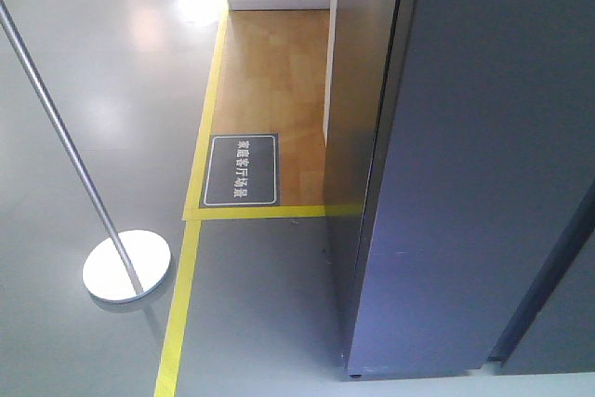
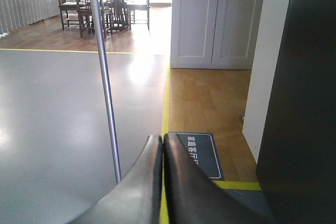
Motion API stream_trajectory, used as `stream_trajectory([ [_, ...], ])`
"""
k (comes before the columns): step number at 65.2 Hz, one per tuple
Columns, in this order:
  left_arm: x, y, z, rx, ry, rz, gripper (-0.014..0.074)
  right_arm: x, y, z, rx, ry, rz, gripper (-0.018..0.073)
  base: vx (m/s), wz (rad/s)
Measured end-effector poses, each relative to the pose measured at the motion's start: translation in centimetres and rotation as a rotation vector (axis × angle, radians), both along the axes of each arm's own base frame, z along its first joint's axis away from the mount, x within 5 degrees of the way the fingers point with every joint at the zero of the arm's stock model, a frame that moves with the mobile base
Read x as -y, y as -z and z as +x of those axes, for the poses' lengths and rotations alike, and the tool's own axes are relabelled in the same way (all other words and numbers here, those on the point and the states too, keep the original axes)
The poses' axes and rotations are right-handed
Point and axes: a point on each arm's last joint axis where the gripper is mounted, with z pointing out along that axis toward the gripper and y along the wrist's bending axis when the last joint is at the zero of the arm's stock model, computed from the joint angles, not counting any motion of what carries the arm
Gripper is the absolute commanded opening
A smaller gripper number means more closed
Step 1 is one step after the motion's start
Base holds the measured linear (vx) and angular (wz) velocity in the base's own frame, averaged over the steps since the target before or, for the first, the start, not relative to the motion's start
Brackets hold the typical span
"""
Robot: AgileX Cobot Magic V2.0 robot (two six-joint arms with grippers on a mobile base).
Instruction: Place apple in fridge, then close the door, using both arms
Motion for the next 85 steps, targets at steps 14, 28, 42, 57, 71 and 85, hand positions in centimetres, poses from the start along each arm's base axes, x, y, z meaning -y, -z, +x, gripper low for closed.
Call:
stream_trajectory([
  [14,0.0,0.0,0.0,0.0,0.0,0.0,-0.0006,0.0,0.0,0.0,0.0,0.0,0.0,-0.0003,0.0,0.0],
  [28,0.0,0.0,0.0,0.0,0.0,0.0,-0.0006,0.0,0.0,0.0,0.0,0.0,0.0,-0.0003,0.0,0.0],
  [42,0.0,0.0,0.0,0.0,0.0,0.0,-0.0006,0.0,0.0,0.0,0.0,0.0,0.0,-0.0003,0.0,0.0],
  [57,0.0,0.0,0.0,0.0,0.0,0.0,-0.0006,0.0,0.0,0.0,0.0,0.0,0.0,-0.0003,0.0,0.0],
  [71,0.0,0.0,0.0,0.0,0.0,0.0,-0.0006,0.0,0.0,0.0,0.0,0.0,0.0,-0.0003,0.0,0.0],
  [85,0.0,0.0,0.0,0.0,0.0,0.0,-0.0006,0.0,0.01,0.0,-0.001,0.0,0.0,-0.0003,0.0,0.0],
])
